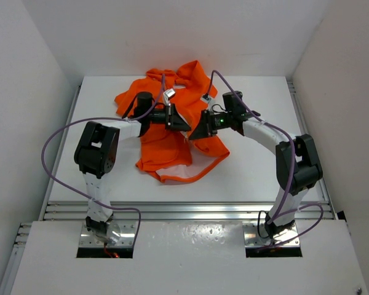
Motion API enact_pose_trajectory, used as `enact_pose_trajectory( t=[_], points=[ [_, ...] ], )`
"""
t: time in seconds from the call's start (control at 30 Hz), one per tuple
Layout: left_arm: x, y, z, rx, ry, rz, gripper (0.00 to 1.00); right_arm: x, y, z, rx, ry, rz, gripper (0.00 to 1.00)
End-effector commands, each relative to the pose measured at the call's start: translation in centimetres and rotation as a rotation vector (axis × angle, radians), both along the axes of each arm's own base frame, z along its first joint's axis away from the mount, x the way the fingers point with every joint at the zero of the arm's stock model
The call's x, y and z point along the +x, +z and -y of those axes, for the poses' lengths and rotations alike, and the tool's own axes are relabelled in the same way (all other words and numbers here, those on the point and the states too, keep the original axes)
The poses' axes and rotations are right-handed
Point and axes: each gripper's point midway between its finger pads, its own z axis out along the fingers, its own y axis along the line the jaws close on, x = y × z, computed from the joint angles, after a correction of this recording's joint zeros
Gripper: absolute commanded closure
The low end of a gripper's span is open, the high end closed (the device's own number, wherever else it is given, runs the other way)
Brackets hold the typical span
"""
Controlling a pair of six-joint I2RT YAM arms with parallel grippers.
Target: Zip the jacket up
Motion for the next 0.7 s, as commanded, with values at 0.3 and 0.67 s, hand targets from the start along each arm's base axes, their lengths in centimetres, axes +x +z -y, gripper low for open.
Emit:
enact_pose_trajectory(
  t=[0.3, 0.67],
  points=[
    [-0.6, 4.3, 0.0, -0.074, -0.016, 0.184, 1.00, 1.9, 3.8, 0.3, 0.134, -0.108, -0.082, 0.34],
    [0.0, 4.7, 0.2, -0.091, 0.018, 0.174, 1.00, 2.1, 1.3, 0.5, 0.092, -0.179, -0.168, 0.29]
  ],
)
